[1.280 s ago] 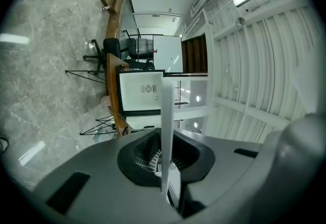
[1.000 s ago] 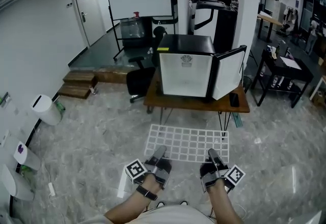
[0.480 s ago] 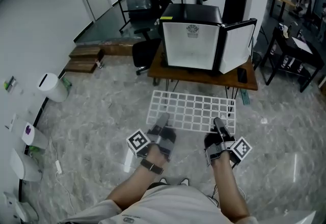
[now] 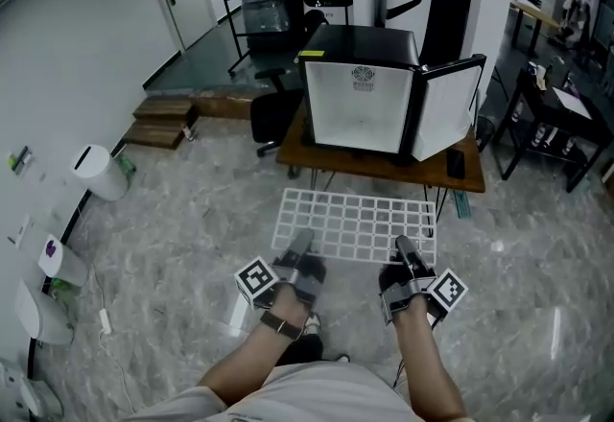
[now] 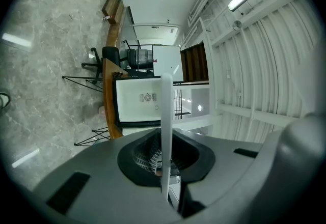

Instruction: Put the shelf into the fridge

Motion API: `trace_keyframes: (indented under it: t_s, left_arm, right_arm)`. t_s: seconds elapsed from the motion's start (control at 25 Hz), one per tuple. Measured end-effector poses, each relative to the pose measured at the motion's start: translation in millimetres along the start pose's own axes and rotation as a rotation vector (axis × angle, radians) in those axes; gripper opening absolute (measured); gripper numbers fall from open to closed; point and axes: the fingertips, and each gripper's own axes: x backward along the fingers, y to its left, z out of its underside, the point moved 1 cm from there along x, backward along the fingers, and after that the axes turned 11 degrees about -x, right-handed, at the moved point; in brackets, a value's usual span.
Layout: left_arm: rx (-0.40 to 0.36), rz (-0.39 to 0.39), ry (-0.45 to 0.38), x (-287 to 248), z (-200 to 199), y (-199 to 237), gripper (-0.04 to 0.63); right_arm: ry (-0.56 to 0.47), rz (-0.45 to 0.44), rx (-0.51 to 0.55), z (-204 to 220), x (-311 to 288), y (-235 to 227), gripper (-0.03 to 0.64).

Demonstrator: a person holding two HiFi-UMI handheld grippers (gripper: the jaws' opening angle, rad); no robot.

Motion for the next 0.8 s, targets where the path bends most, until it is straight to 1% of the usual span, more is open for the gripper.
trace_keyframes:
  t_s: [0.08,0.24,0.48,0.56,0.64,0.8]
  left_arm:
    - [0.009,0.005,-0.003,-9.2,-5.0,2.8,0.029]
    - [0.012,-0.024,0.001,-39.0,-26.4,20.7,0.029]
    - [0.018,-0.006,0.025,-72.5,-50.7,37.4,0.029]
    - [0.025,0.004,0.04,-104.2,-67.4,46.6,0.029]
    - [0.023,-0.009,0.058,-137.1,-86.2,60.8,0.029]
    - [0.018,-0.005,0.088,-184.5,-118.2,72.5,0.029]
  right_arm:
    - [0.004,0.004,-0.001,-2.7,-10.6,-3.4,0.044]
    - [0.003,0.008,-0.001,-10.5,-48.8,-9.9,0.045]
    - [-0.013,0.021,0.008,-15.8,-86.1,-21.4,0.045]
    - [-0.025,0.026,0.012,-25.7,-118.7,-25.4,0.045]
    - [-0.038,0.032,0.015,-36.2,-154.4,-29.6,0.046]
    - [-0.066,0.034,0.019,-46.8,-206.5,-30.7,0.045]
